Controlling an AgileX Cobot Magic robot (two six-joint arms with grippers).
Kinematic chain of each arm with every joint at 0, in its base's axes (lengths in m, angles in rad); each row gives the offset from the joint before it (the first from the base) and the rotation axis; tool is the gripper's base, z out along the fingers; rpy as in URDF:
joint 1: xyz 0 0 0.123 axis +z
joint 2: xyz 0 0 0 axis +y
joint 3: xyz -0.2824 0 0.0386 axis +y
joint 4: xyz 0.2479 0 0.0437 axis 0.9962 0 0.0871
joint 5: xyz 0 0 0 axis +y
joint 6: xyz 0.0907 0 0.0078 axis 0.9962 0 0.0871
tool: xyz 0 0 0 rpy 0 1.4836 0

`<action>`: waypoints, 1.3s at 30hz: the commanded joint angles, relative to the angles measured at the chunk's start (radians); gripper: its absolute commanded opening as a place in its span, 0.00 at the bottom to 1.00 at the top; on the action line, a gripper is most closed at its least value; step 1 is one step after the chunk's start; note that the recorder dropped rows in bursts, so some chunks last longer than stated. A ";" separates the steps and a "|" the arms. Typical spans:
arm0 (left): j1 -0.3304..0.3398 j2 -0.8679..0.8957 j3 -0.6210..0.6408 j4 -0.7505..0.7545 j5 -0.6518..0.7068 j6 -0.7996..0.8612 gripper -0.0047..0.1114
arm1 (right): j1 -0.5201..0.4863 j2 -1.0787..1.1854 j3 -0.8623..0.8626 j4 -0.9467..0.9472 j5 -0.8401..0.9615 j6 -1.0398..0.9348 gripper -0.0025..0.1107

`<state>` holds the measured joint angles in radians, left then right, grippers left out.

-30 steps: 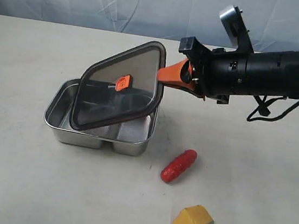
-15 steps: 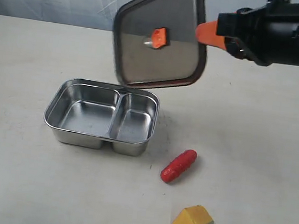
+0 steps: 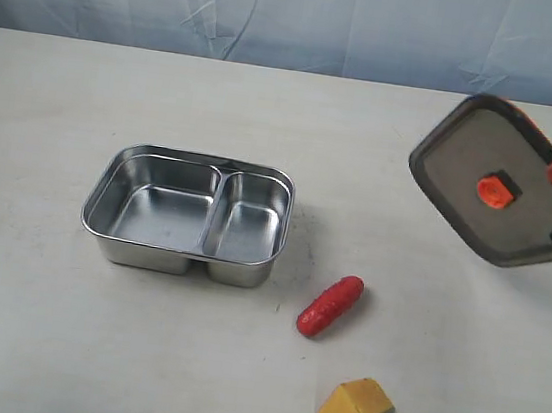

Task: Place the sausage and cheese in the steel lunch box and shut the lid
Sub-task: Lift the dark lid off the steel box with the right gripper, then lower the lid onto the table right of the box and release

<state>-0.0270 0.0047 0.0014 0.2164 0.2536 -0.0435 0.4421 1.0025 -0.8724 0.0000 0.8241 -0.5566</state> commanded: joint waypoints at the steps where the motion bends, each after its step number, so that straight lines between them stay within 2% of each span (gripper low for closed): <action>1: -0.006 -0.005 -0.001 0.006 -0.014 -0.002 0.04 | -0.001 0.002 0.067 -0.039 -0.019 0.004 0.02; 11: -0.005 -0.005 -0.001 0.006 -0.014 0.001 0.04 | 0.116 0.078 0.252 -0.036 -0.040 -0.062 0.02; 17: -0.005 -0.005 -0.001 0.006 -0.014 0.001 0.04 | 0.129 0.135 0.297 0.013 -0.155 -0.060 0.02; 22: -0.005 -0.005 -0.001 0.006 -0.014 0.001 0.04 | 0.129 0.186 0.299 0.029 -0.174 -0.060 0.02; 25: -0.005 -0.005 -0.001 0.006 -0.014 0.001 0.04 | 0.129 0.214 0.299 0.063 -0.199 -0.060 0.11; 31: -0.005 -0.005 -0.001 0.006 -0.014 0.001 0.04 | 0.129 0.224 0.295 0.148 -0.237 -0.060 0.41; 34: -0.005 -0.005 -0.001 0.006 -0.014 0.001 0.04 | 0.129 0.224 0.281 0.199 -0.225 -0.056 0.44; 39: -0.005 -0.005 -0.001 0.006 -0.014 0.001 0.04 | 0.147 0.224 0.230 0.421 -0.133 -0.058 0.44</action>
<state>-0.0270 0.0047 0.0014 0.2164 0.2536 -0.0435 0.5721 1.2270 -0.6130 0.2975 0.6365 -0.6128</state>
